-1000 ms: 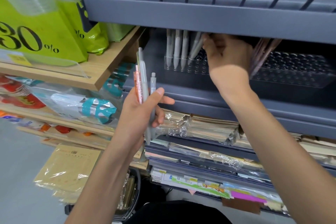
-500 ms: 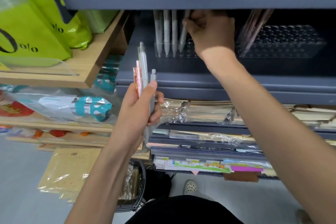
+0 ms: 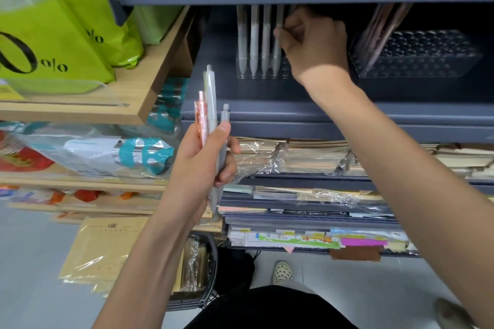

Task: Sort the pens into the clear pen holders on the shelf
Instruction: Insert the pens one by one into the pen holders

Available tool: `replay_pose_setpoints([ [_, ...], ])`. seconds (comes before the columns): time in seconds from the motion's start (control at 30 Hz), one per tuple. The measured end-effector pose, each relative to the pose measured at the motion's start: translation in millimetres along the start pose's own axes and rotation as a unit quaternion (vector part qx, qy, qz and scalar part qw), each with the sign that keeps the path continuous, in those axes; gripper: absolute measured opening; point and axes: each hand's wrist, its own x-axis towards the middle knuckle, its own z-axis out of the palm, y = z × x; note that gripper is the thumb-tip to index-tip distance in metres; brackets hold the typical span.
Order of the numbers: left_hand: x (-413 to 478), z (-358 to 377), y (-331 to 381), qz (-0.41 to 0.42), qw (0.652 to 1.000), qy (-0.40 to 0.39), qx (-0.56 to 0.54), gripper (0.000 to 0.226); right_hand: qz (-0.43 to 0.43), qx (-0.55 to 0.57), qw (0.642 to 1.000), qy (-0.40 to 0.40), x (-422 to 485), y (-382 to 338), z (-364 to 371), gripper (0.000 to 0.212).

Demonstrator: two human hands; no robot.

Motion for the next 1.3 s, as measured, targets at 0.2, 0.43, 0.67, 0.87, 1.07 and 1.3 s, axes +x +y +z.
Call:
replay_pose_setpoints([
  [0.2, 2.6, -4.5, -1.7, 0.002, 1.000, -0.015, -0.002, 0.010, 0.047, 0.058, 0.997, -0.022, -4.5, 3.1, -2.9, 0.018],
  [0.43, 6.1, -4.9, -2.3, -0.007, 1.000, -0.019, 0.004, 0.011, 0.082, 0.096, 0.992, 0.023, 0.5, 5.3, -18.8, 0.021],
  [0.67, 6.7, -3.7, -2.4, -0.007, 1.000, -0.016, 0.006, 0.011, 0.095, 0.205, 0.974, -0.003, 11.5, 3.8, -15.6, 0.038],
  [0.87, 6.5, -6.1, -0.8, -0.014, 1.000, -0.007, 0.003, 0.010, 0.088, 0.192, 0.977, -0.022, 18.3, -3.0, -12.1, 0.038],
  [1.07, 3.8, -7.1, 0.1, -0.015, 1.000, -0.006, 0.011, 0.008, 0.091, 0.162, 0.982, -0.045, 21.0, 0.8, -10.3, 0.029],
  [1.3, 0.7, -4.0, 3.4, -0.014, 0.999, -0.007, 0.028, 0.013, 0.099, 0.189, 0.977, -0.011, 13.2, 6.1, -15.7, 0.023],
])
